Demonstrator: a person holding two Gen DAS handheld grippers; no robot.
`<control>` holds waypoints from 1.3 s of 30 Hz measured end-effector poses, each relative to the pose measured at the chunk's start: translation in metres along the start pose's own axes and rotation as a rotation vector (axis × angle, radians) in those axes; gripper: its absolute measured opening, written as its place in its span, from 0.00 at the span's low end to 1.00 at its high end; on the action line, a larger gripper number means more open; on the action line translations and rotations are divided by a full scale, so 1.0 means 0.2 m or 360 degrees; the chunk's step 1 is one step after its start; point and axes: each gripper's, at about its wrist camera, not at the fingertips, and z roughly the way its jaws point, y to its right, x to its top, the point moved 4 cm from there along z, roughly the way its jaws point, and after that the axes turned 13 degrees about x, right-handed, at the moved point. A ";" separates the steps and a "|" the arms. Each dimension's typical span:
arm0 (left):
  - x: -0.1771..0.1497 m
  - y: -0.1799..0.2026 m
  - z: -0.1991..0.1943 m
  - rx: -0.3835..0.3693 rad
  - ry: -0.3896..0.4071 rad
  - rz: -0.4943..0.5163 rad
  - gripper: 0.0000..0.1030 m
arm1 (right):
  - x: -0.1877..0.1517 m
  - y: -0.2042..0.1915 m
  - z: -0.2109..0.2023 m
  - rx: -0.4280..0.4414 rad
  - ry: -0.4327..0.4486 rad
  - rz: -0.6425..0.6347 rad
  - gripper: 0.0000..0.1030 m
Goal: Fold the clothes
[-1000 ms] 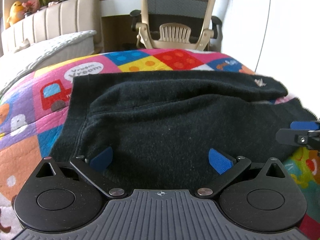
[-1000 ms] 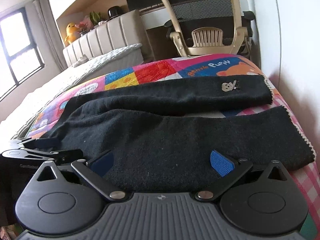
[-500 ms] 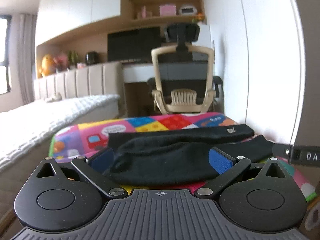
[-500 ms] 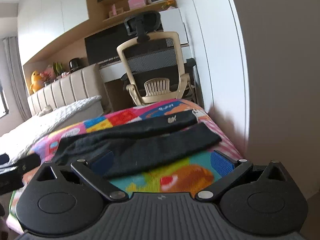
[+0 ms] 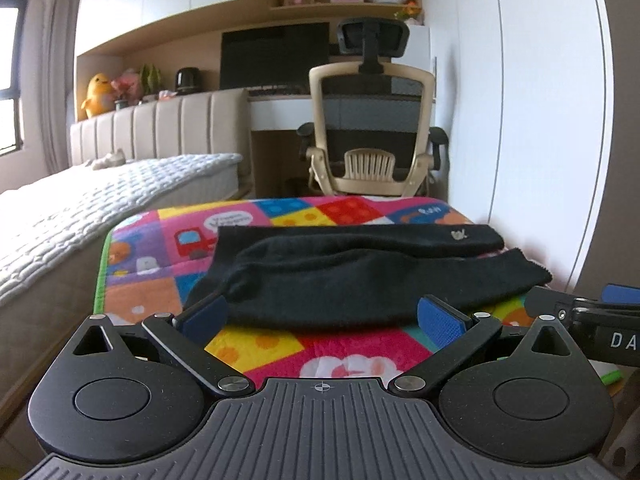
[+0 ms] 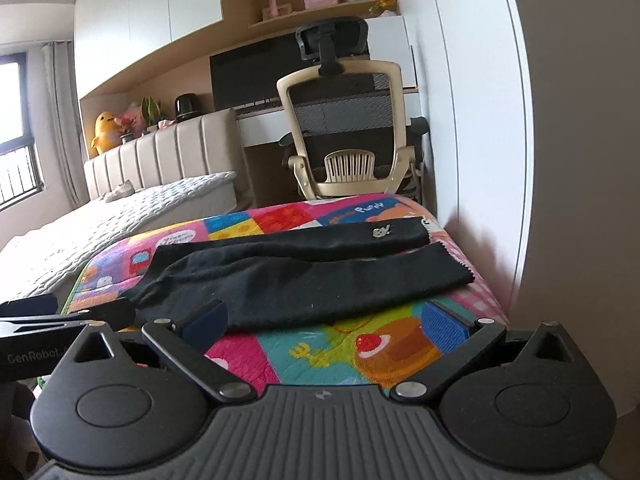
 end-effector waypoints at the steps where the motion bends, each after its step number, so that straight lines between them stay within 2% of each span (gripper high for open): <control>1: 0.00 0.00 0.00 0.0000 -0.0002 0.0002 1.00 | 0.00 0.00 0.00 0.0002 -0.0003 0.0001 1.00; 17: -0.03 0.00 0.02 -0.0007 -0.0059 0.0017 1.00 | -0.03 -0.01 0.04 0.0052 -0.0105 0.0004 1.00; 28: -0.06 0.01 0.06 -0.0007 -0.0146 0.0027 1.00 | -0.06 0.02 0.09 0.0052 -0.0186 0.0053 1.00; 39: -0.09 0.01 0.12 0.0006 -0.0265 0.0042 1.00 | -0.09 0.05 0.14 0.0063 -0.0325 0.0092 1.00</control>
